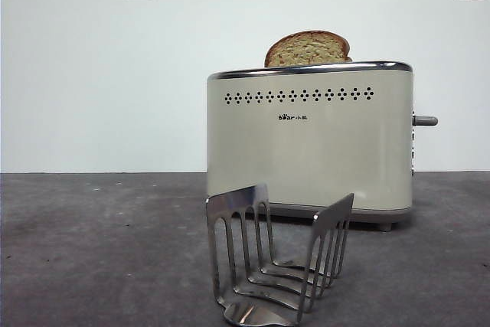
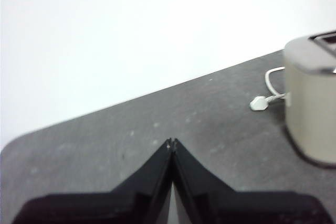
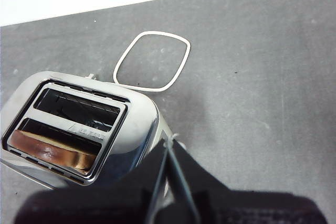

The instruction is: Pick up a slice of bread from the rack,put the bread on the toaster,press the button

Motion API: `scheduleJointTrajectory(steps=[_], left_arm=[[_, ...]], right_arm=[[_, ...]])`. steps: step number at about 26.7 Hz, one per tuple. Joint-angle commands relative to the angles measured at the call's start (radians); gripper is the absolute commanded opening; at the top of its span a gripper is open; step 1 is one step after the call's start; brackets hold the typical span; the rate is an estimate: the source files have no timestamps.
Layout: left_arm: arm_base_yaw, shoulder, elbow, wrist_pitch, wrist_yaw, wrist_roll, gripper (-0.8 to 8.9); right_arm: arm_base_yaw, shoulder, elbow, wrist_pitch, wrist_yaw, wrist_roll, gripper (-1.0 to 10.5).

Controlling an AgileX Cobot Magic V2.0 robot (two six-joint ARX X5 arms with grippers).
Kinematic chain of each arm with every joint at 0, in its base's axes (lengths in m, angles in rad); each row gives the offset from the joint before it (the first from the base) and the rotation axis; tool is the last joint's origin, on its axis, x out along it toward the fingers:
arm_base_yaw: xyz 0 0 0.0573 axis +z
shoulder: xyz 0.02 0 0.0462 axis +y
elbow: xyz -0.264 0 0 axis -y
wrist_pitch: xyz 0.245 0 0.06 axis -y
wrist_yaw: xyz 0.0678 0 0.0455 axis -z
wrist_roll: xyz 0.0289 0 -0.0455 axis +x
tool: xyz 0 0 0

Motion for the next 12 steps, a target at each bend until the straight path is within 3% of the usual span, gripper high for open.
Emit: scheduleJointTrajectory(steps=[1,5,12], left_arm=[[0.035,-0.097,-0.161,0.079,0.003,-0.077,-0.04],[0.089,-0.238,-0.341,0.130,0.004,-0.178,-0.04],[0.119,-0.365,-0.391,-0.011,-0.006,-0.188,-0.04]], right_arm=[[0.000,0.005,0.004,0.003,0.001,0.000,0.0],[0.000,0.005,0.004,0.003,0.001,0.000,0.0],[0.000,0.005,0.004,0.003,0.001,0.000,0.0]])
